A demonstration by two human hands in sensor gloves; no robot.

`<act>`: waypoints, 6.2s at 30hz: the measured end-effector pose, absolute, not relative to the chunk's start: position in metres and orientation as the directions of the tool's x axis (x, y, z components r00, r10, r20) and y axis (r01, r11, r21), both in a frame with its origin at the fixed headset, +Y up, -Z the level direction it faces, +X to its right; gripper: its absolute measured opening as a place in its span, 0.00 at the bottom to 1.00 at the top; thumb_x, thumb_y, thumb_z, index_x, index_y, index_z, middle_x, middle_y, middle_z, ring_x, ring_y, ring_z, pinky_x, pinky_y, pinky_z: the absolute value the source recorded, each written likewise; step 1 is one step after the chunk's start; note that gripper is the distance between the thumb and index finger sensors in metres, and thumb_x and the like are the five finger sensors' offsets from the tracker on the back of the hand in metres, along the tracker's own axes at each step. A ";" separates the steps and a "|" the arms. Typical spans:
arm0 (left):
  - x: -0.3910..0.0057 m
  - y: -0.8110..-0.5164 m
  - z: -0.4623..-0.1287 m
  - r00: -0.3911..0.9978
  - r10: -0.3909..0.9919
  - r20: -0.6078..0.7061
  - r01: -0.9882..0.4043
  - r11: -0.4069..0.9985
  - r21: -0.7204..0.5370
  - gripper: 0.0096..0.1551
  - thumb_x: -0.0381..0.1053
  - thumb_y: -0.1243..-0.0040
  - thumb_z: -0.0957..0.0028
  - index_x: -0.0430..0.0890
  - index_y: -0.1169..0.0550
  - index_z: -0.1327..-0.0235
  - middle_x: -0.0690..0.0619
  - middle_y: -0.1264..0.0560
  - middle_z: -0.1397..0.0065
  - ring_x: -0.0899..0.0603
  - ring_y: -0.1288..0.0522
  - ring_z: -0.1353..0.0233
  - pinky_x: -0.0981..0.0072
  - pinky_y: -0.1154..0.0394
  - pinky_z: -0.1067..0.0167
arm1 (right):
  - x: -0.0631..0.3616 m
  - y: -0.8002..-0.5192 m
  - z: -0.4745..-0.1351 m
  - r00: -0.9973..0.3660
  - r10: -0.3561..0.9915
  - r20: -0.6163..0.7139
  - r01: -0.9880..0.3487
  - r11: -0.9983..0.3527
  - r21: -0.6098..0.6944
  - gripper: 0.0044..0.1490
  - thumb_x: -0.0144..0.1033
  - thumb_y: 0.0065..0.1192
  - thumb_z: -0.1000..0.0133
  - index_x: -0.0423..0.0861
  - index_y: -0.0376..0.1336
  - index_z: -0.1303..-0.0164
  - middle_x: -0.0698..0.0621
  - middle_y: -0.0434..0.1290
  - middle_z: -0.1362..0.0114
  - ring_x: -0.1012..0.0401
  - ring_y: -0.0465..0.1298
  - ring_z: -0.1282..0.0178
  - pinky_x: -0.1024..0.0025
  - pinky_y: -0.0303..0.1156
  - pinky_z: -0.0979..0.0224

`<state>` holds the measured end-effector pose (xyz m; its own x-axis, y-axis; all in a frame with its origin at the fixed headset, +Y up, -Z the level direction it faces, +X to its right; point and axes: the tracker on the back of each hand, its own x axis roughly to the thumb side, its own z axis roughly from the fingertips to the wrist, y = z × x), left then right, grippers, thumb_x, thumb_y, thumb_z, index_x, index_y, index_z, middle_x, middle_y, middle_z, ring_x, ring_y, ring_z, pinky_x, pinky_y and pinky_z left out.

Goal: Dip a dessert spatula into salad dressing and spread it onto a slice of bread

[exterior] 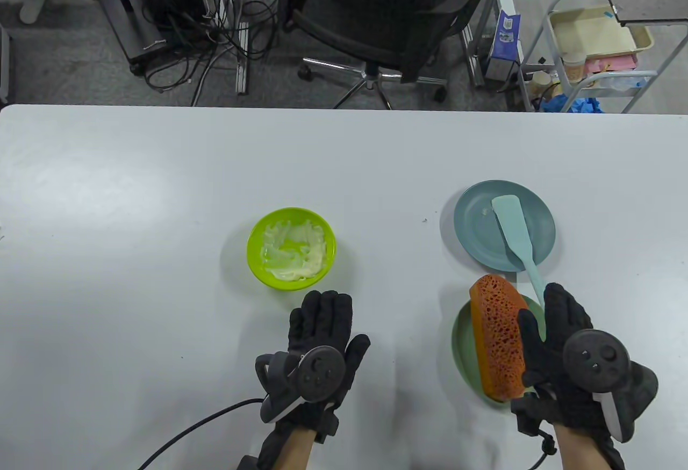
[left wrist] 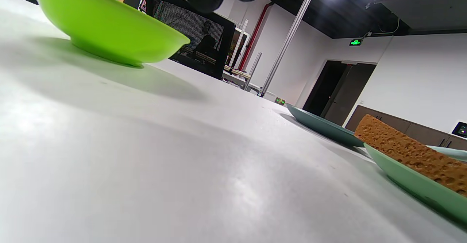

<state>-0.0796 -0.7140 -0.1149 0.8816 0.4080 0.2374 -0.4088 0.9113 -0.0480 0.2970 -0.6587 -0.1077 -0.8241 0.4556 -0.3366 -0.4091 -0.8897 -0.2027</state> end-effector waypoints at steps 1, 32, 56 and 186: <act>-0.080 -0.714 -0.115 0.881 0.410 0.236 -0.411 0.910 -0.049 0.43 0.64 0.57 0.43 0.44 0.43 0.19 0.41 0.43 0.16 0.29 0.50 0.17 0.36 0.51 0.26 | 0.302 -0.661 -0.108 -0.819 0.453 -0.352 -0.409 -0.892 -0.195 0.43 0.59 0.58 0.47 0.54 0.52 0.23 0.48 0.60 0.18 0.46 0.62 0.18 0.54 0.63 0.17; -0.084 -0.714 -0.117 0.879 0.431 0.203 -0.425 0.902 -0.079 0.41 0.61 0.58 0.42 0.43 0.43 0.19 0.40 0.44 0.15 0.29 0.50 0.17 0.36 0.52 0.26 | 0.352 -0.726 -0.117 -0.682 0.332 -0.652 -0.454 -0.890 0.022 0.28 0.38 0.73 0.50 0.50 0.69 0.37 0.47 0.77 0.39 0.48 0.76 0.44 0.53 0.75 0.42; -0.084 -0.714 -0.118 0.884 0.425 0.195 -0.417 0.905 -0.083 0.40 0.61 0.58 0.41 0.43 0.43 0.19 0.40 0.44 0.15 0.29 0.50 0.17 0.36 0.52 0.26 | 0.257 -0.721 -0.121 -0.925 0.170 -0.341 -0.219 -0.969 0.111 0.30 0.46 0.75 0.53 0.44 0.72 0.43 0.48 0.84 0.51 0.53 0.83 0.57 0.60 0.82 0.54; -0.089 -0.717 -0.124 0.895 0.412 0.168 -0.399 0.911 -0.106 0.42 0.63 0.57 0.41 0.44 0.43 0.18 0.40 0.46 0.15 0.29 0.54 0.17 0.36 0.54 0.26 | 0.319 -0.711 -0.233 -0.739 0.671 0.051 -0.672 -0.740 -0.008 0.25 0.34 0.69 0.49 0.59 0.67 0.42 0.51 0.57 0.19 0.50 0.74 0.32 0.56 0.76 0.33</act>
<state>-0.0886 -0.7169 -0.1242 0.8955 0.4121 0.1680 -0.3993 0.9107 -0.1057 0.3186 -0.7108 -0.2328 -0.7394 0.6713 0.0512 -0.6725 -0.7401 -0.0076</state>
